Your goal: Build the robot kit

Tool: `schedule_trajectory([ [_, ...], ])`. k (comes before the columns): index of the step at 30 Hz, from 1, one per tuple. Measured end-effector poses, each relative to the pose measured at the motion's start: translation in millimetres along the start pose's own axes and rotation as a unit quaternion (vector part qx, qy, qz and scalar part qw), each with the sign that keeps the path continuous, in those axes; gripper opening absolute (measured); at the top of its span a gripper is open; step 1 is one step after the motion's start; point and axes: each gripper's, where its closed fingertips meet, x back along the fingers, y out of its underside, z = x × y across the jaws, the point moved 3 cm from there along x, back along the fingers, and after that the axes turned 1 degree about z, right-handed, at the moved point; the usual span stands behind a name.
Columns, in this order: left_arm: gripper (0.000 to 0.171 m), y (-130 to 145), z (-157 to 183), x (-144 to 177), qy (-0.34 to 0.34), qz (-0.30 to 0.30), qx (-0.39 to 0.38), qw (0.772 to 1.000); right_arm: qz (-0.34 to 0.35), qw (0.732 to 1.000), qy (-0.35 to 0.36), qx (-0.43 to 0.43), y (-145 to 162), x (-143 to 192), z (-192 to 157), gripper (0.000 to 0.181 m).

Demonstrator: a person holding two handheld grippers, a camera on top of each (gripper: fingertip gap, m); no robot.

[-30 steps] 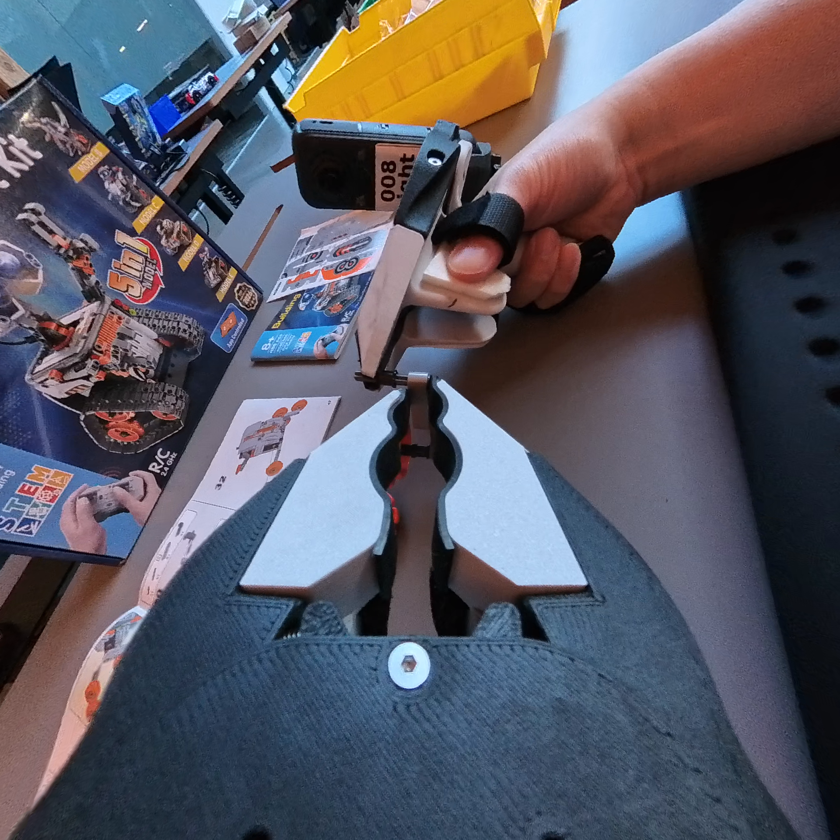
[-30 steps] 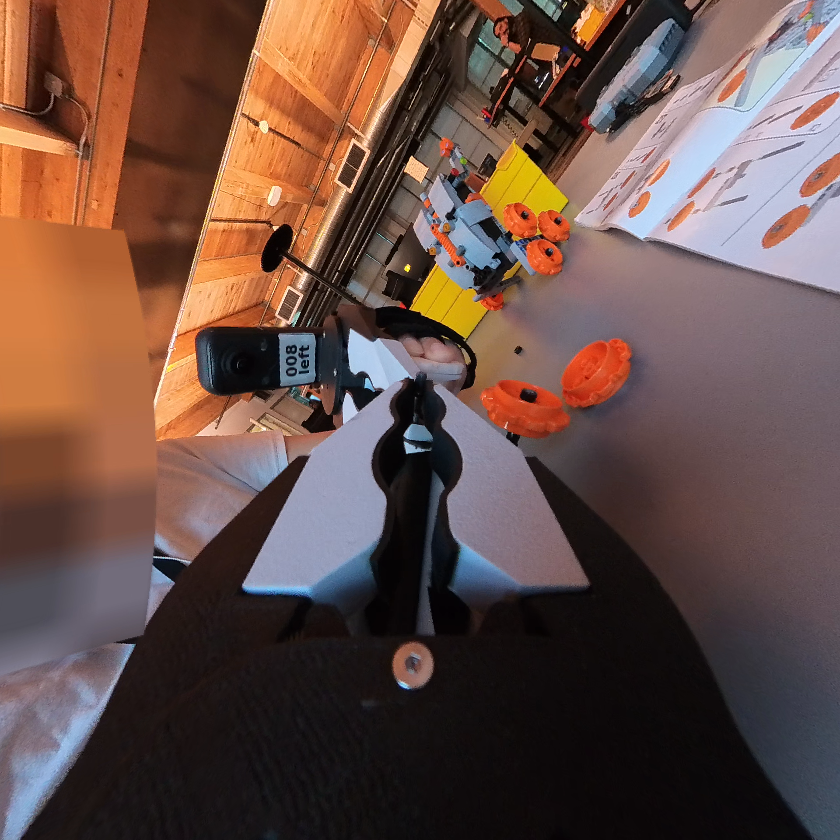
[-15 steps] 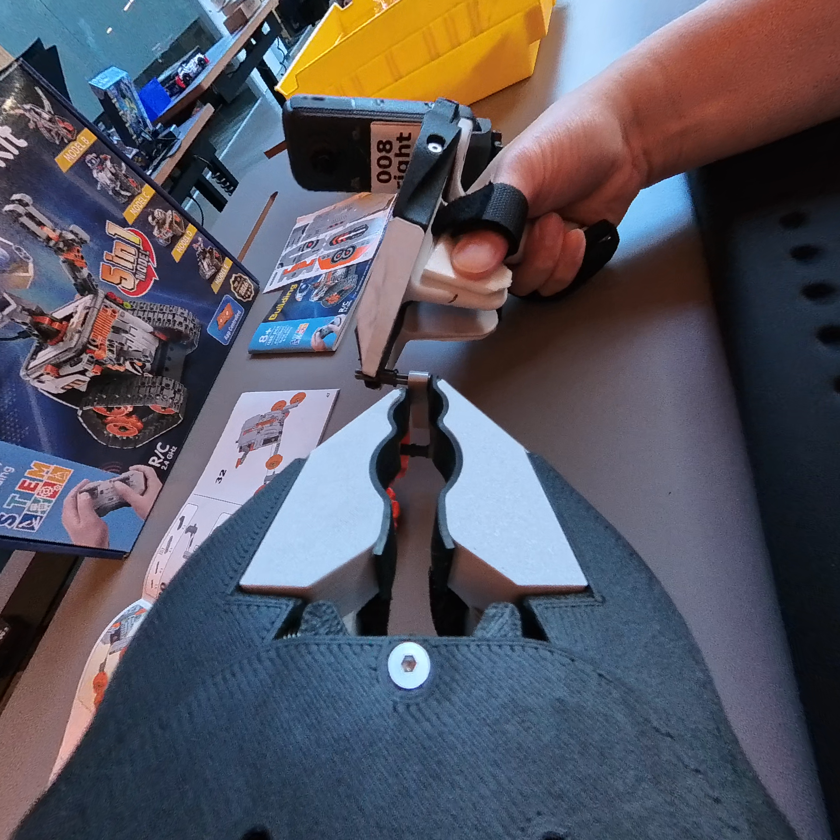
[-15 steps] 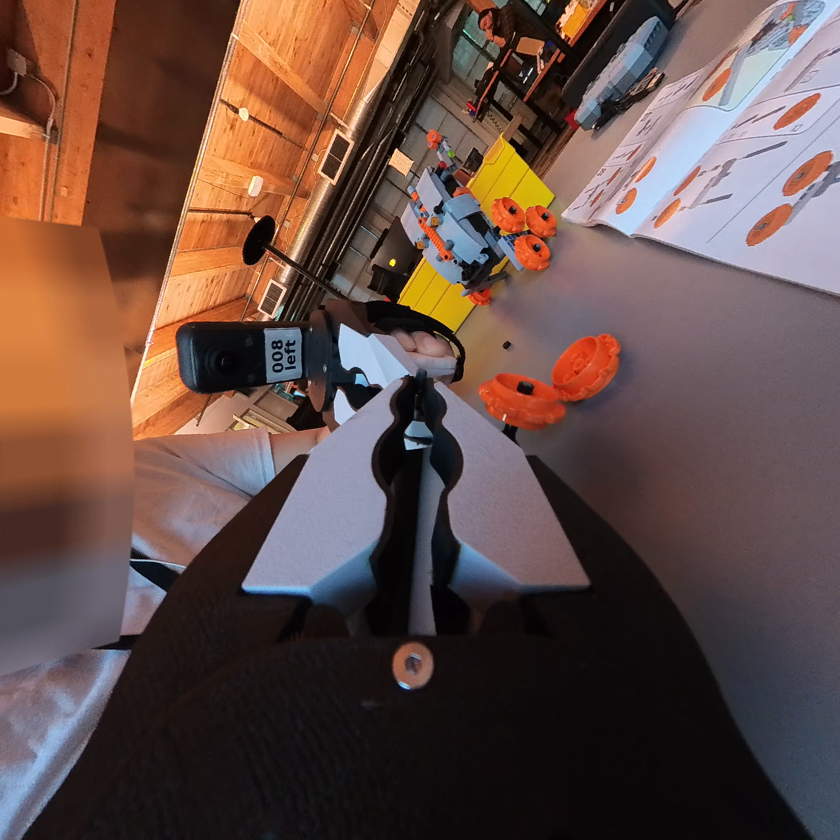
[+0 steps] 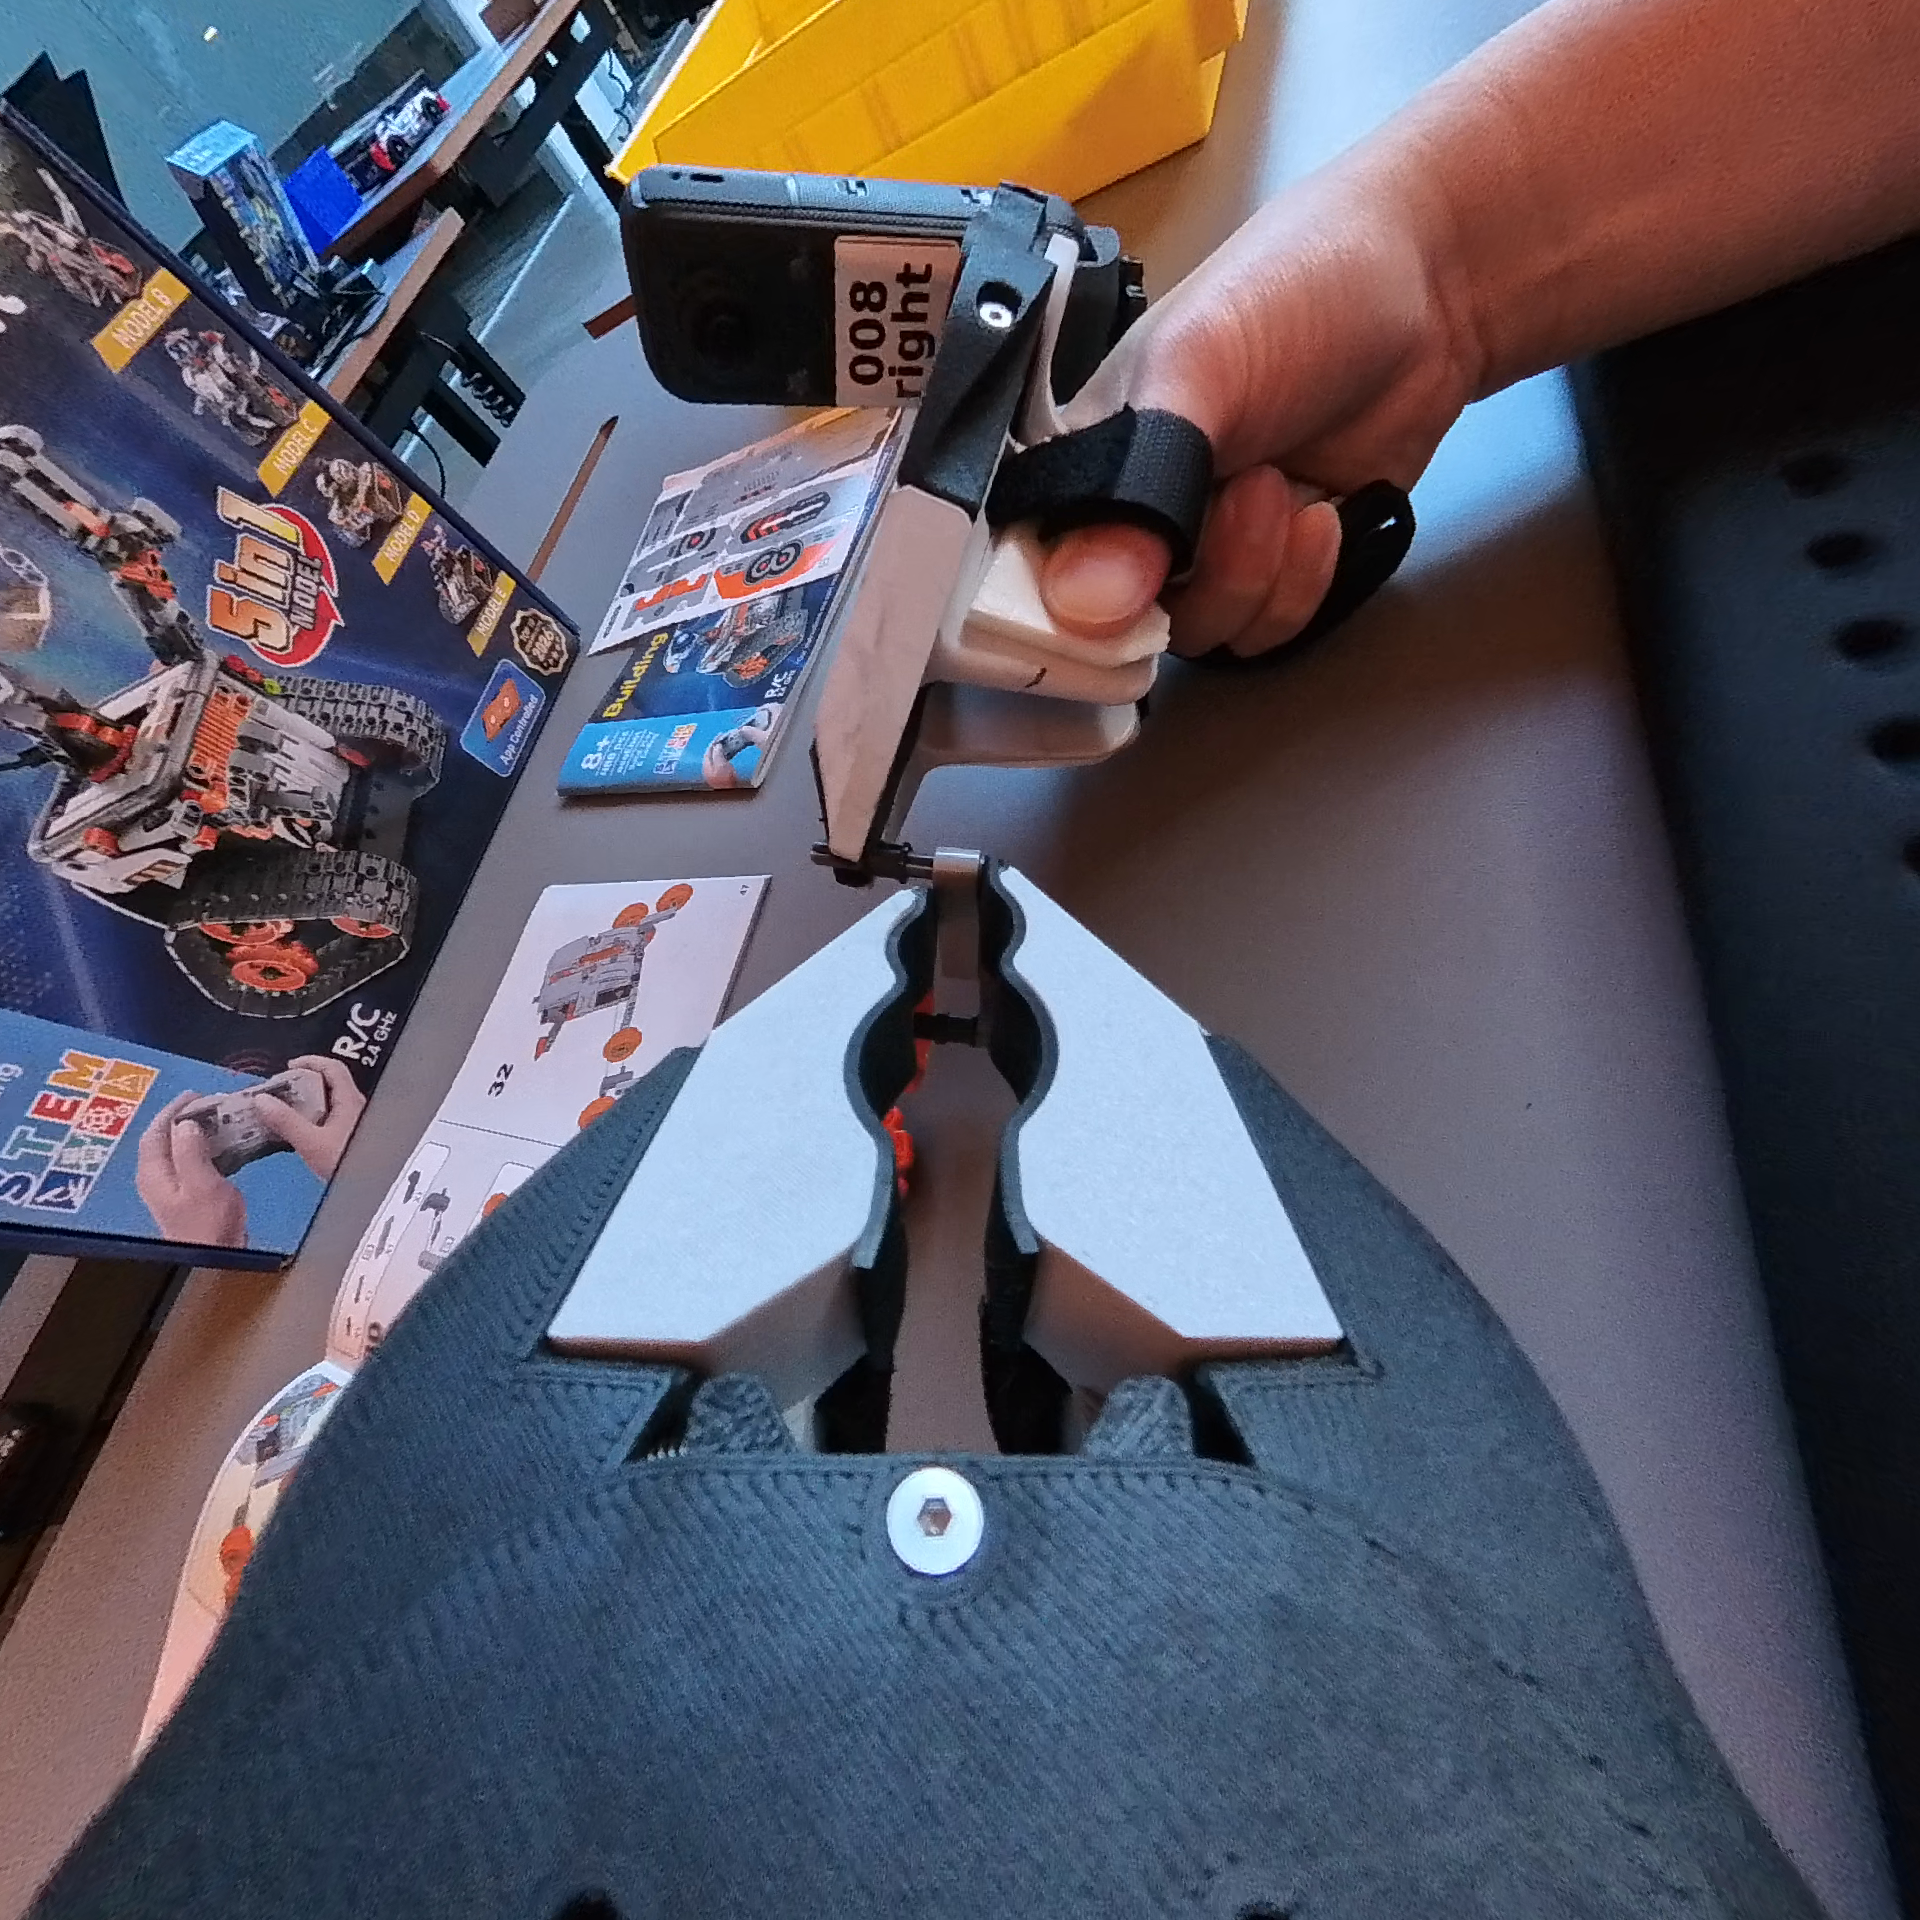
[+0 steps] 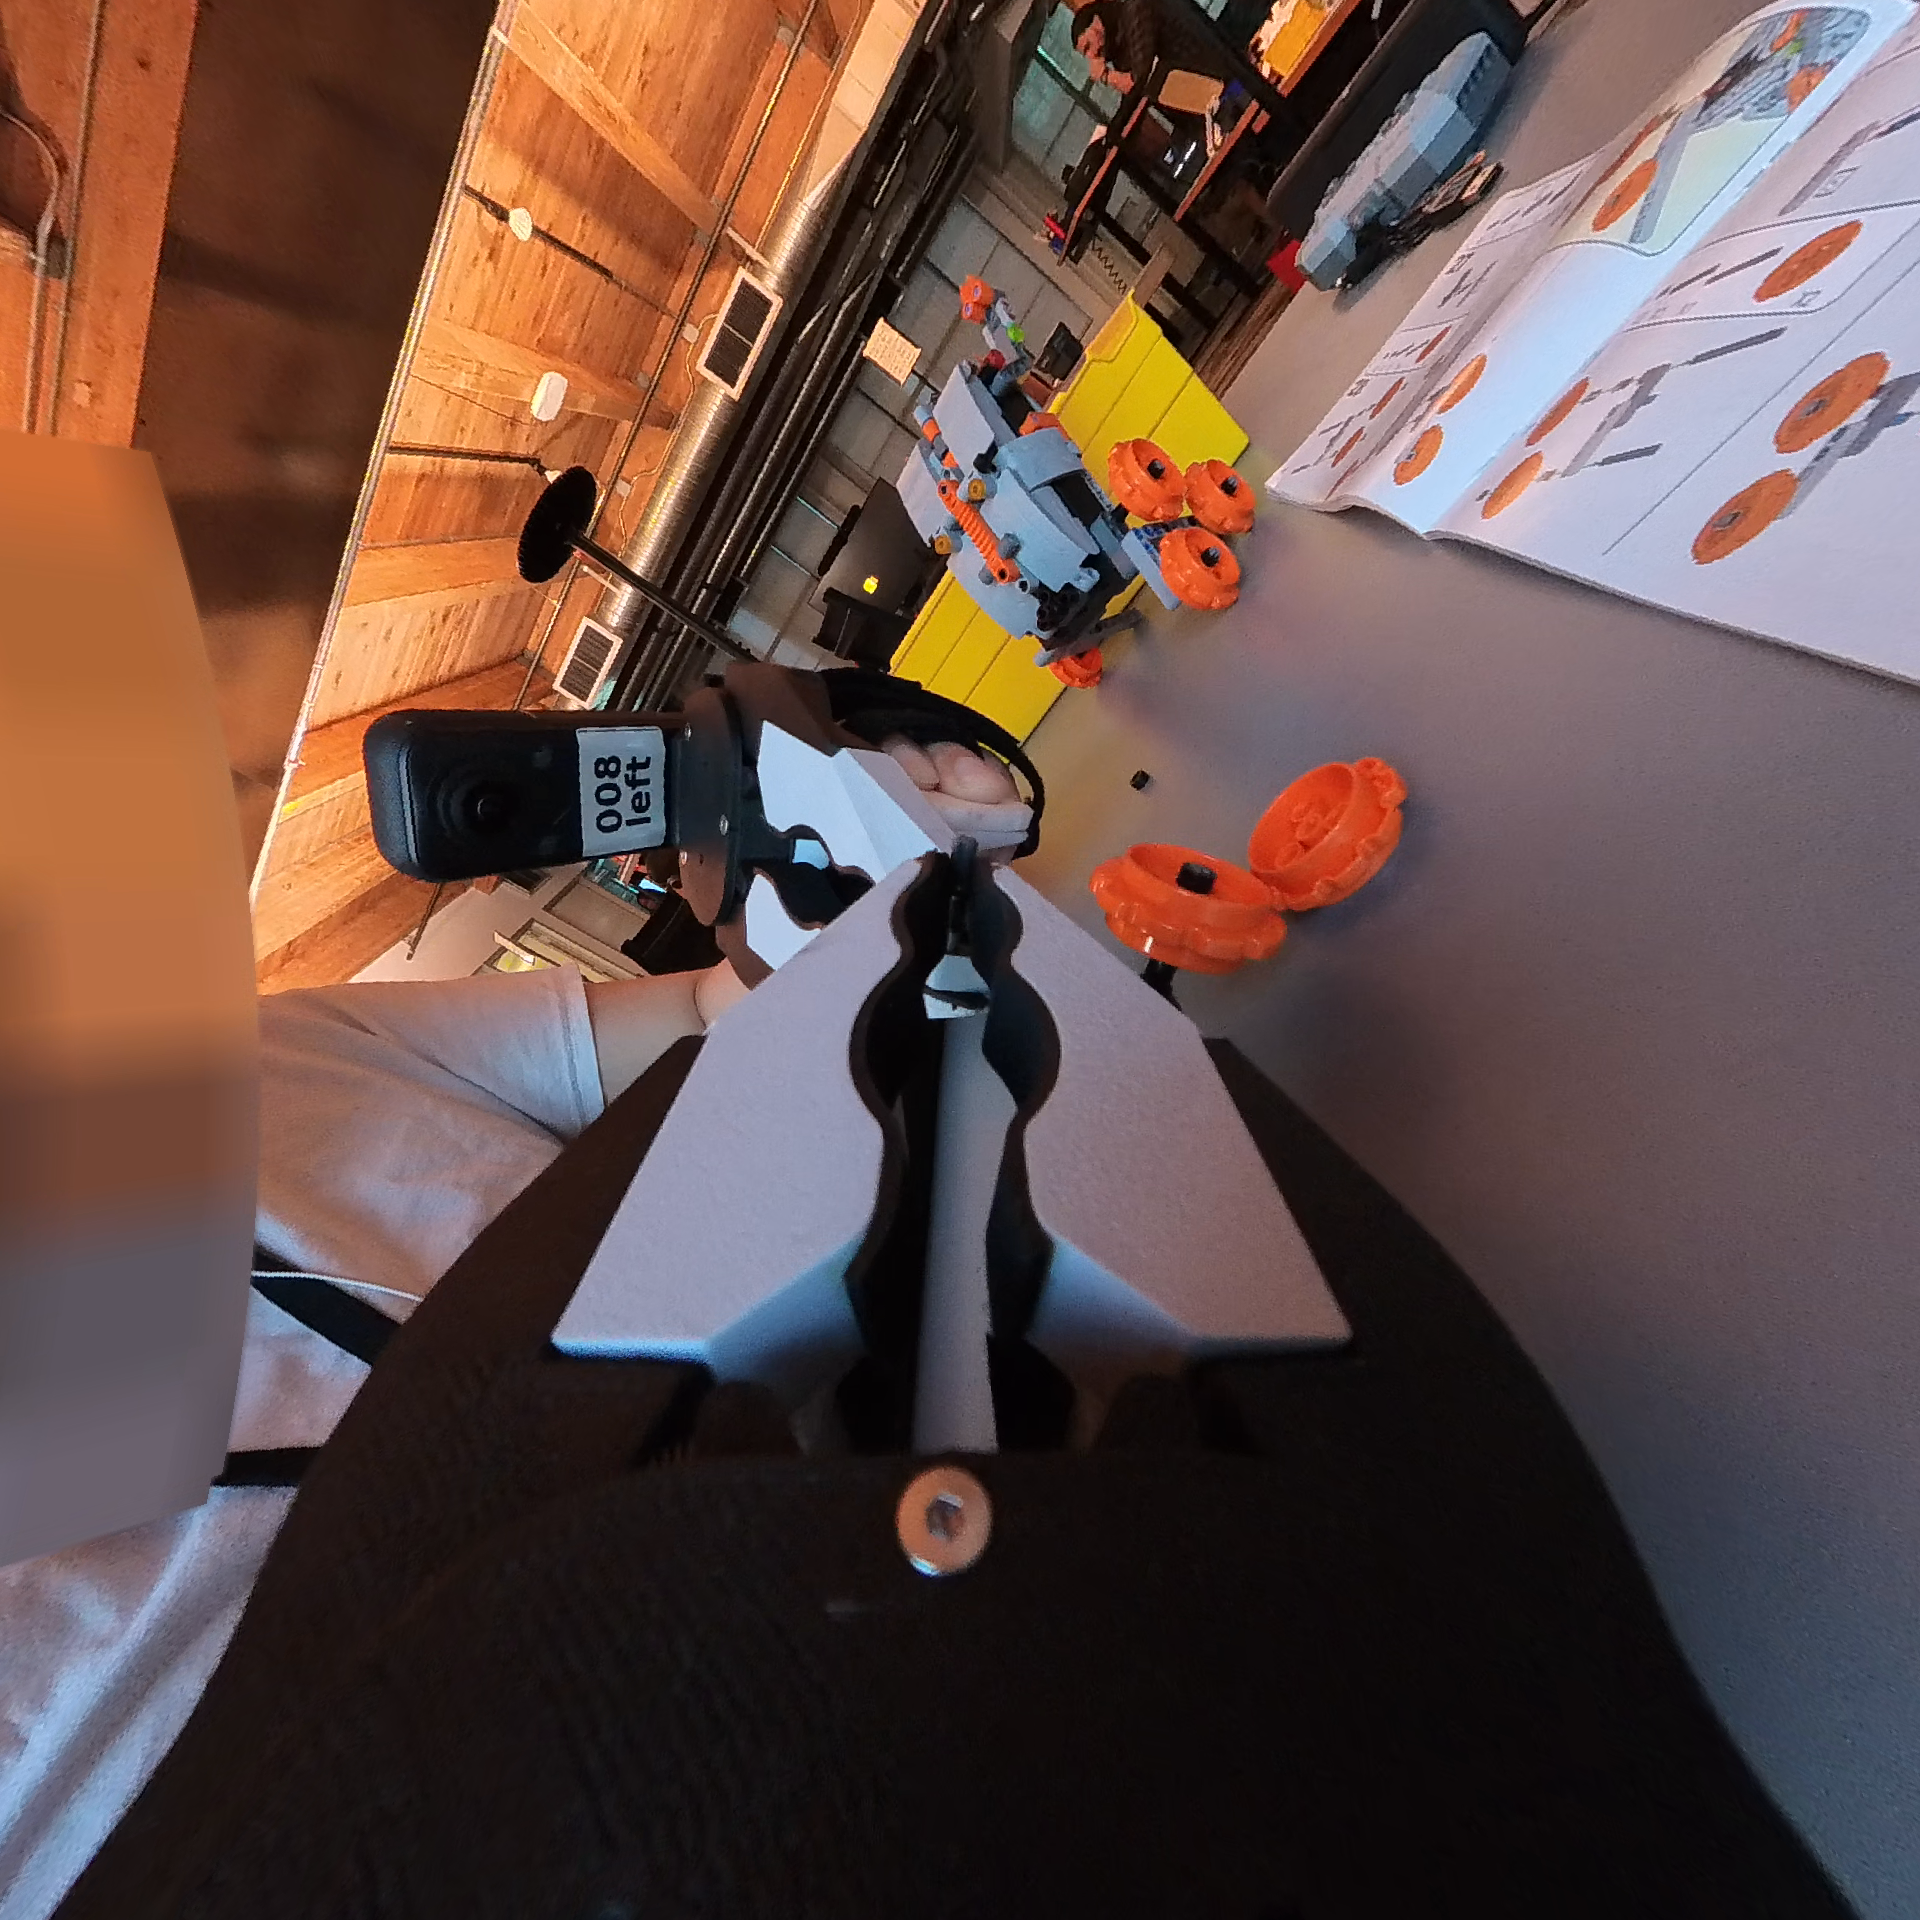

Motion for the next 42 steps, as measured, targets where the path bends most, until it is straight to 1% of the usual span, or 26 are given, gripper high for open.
schedule_trajectory([
  [18,0.006,1.3,0.6,0.0,0.004,-0.008,-0.009,1.000,-0.006,1.000,0.009,0.011,2.3,-0.9,0.3,0.007],
  [28,0.006,2.5,0.2,0.0,0.006,-0.010,-0.002,1.000,-0.006,1.000,0.014,0.013,2.3,-0.8,1.2,0.008],
  [31,0.006,4.2,1.0,-0.4,0.007,-0.019,-0.019,1.000,-0.004,1.000,0.024,0.020,2.2,-1.3,3.1,0.006],
  [34,0.007,4.7,0.1,1.6,0.006,-0.018,-0.028,0.999,0.007,0.999,0.018,0.032,-0.8,-1.3,1.9,0.005],
  [39,0.006,6.4,7.4,-0.5,0.004,-0.022,-0.087,0.996,-0.013,0.998,0.021,0.050,2.6,-2.8,0.6,0.004],
  [42,0.006,4.1,8.1,0.5,0.004,-0.015,-0.099,0.995,-0.017,0.999,0.008,0.038,2.1,-2.3,-1.3,0.005],
])
